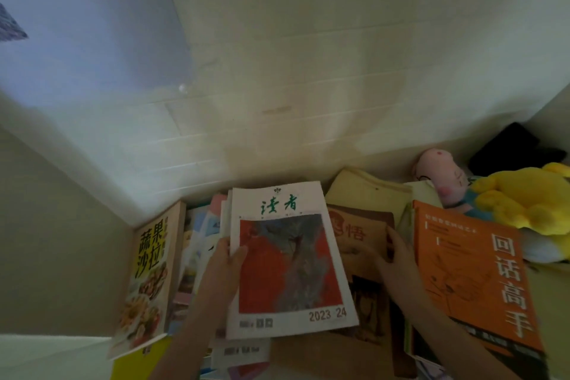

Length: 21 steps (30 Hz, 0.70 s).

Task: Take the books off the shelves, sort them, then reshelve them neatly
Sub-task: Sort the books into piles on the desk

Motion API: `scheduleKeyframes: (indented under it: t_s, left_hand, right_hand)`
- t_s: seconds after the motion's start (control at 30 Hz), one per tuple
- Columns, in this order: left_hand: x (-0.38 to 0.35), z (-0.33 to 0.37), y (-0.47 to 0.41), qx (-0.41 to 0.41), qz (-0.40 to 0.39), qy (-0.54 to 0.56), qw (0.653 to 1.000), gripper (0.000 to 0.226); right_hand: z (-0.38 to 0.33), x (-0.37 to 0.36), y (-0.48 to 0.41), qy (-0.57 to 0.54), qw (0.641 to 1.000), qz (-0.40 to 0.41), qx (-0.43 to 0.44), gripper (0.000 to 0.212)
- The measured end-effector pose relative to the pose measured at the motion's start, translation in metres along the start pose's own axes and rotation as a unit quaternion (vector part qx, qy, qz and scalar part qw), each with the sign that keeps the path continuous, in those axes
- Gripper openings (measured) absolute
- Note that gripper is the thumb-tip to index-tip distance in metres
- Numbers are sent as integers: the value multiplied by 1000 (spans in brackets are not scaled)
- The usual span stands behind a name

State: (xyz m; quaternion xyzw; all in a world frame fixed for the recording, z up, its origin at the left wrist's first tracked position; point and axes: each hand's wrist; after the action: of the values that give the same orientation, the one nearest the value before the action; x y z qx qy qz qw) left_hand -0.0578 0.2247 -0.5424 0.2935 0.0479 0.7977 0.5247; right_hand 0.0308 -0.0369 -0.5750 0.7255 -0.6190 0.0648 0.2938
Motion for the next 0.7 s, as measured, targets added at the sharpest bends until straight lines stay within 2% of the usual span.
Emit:
scheduleKeyframes:
  t_s: [0.1,0.17,0.23,0.27,0.33,0.47,0.6,0.7]
  left_hand:
    - [-13,7,9,-37,-34,2,999,7]
    - [-22,13,13,-63,-80,-19,995,18]
    - [-33,13,14,-82,-107,-111,985,38]
    - [-39,12,14,-94,-106,-165,976,46]
    - [-44,15,16,-100,-100,-201,969,53]
    - [-48,20,20,-54,-144,-32,988,50]
    - [-48,23,25,-49,-132,66,988,52]
    - [-27,30,30,-50,-103,167,979,46]
  right_hand:
    - [-4,-3,-1,-61,998,-11,-15,64]
    - [-8,-4,4,-98,995,-32,-5,63]
    - [-12,-3,8,-160,985,-56,8,53]
    - [-14,-2,9,-188,980,-60,12,46]
    - [-14,-1,7,-208,976,-67,22,38]
    - [-12,-2,7,-202,976,-78,30,44]
    - [-13,-3,6,-191,975,-99,50,53]
    - [-22,-1,5,-181,972,-124,87,53]
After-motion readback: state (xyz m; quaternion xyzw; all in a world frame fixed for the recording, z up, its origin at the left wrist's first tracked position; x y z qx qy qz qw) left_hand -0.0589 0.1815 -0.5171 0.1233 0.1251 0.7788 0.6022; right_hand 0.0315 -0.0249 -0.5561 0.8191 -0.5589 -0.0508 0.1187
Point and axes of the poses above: each hand's wrist, its own y-axis away from the middle knuckle, its own x-axis out of the back of the hand, z = x × y, and after that the axes turned 4 degrees about -z, right-handed
